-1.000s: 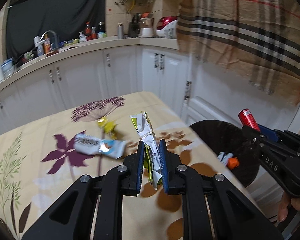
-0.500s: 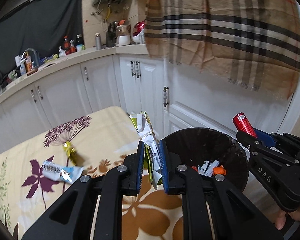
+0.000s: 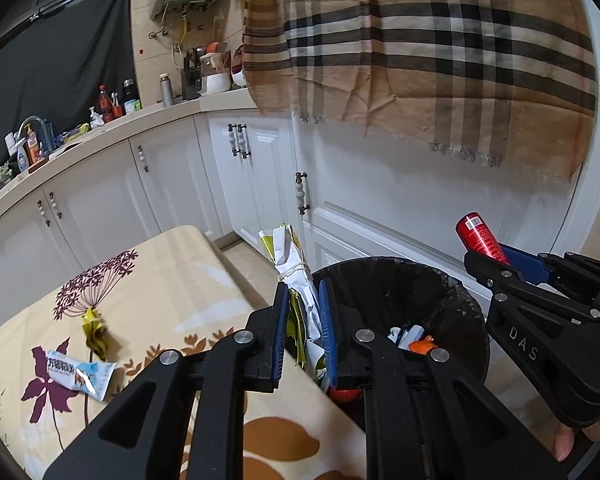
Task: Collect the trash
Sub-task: 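Carry the red can and white-green wrapper over the black bin and open both tools, then move both tools back over the table toward the remaining trash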
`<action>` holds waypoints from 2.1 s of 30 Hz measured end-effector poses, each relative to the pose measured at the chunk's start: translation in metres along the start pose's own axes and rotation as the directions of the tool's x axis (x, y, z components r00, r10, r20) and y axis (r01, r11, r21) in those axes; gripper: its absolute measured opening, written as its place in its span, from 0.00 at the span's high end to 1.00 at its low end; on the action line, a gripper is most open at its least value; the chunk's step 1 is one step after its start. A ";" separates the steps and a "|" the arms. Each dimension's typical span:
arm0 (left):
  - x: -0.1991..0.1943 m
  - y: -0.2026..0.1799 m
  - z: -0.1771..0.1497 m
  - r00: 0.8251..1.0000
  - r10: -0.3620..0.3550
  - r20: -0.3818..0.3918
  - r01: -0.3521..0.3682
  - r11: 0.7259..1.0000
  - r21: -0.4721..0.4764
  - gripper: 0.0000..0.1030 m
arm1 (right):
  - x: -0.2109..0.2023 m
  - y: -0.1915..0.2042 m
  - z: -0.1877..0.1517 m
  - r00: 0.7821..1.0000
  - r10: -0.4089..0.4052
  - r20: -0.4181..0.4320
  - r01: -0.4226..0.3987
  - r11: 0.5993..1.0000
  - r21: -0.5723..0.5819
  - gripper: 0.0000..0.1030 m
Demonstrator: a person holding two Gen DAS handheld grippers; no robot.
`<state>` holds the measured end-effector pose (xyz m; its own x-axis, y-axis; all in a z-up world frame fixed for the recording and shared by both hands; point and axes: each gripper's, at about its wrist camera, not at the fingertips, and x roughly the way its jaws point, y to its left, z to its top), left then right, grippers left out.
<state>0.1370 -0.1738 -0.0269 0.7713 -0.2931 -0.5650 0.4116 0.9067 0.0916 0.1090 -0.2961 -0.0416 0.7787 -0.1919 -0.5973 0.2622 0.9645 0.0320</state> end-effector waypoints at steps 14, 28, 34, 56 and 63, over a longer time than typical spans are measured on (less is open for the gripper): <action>0.028 -0.001 0.004 1.000 0.003 -0.031 -0.004 1.000 -0.023 0.83 | 0.024 0.000 0.002 1.000 -0.003 -0.016 0.003 1.000 0.004 0.78; 0.042 0.006 0.006 0.998 0.003 -0.066 -0.008 0.998 -0.070 0.64 | 0.042 0.003 0.003 0.999 -0.014 -0.035 0.014 1.000 -0.002 0.74; 0.041 0.007 0.006 0.998 0.005 -0.069 -0.010 0.997 -0.076 0.62 | 0.039 0.003 0.004 1.000 -0.019 -0.025 0.019 1.000 0.000 0.74; -0.020 0.104 -0.027 0.976 0.199 -0.085 -0.212 0.959 -0.187 0.43 | 0.020 0.085 0.010 0.993 0.118 -0.011 -0.119 0.988 -0.099 0.66; -0.051 0.170 -0.057 0.937 0.323 -0.132 -0.347 0.901 -0.261 0.40 | 0.017 0.150 0.010 0.971 0.234 -0.040 -0.238 0.955 -0.176 0.66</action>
<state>0.1402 0.0123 -0.0292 0.7917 0.0582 -0.6081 -0.0237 0.9976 0.0646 0.1677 -0.1568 -0.0390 0.7950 0.0467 -0.6048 -0.0349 0.9989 0.0313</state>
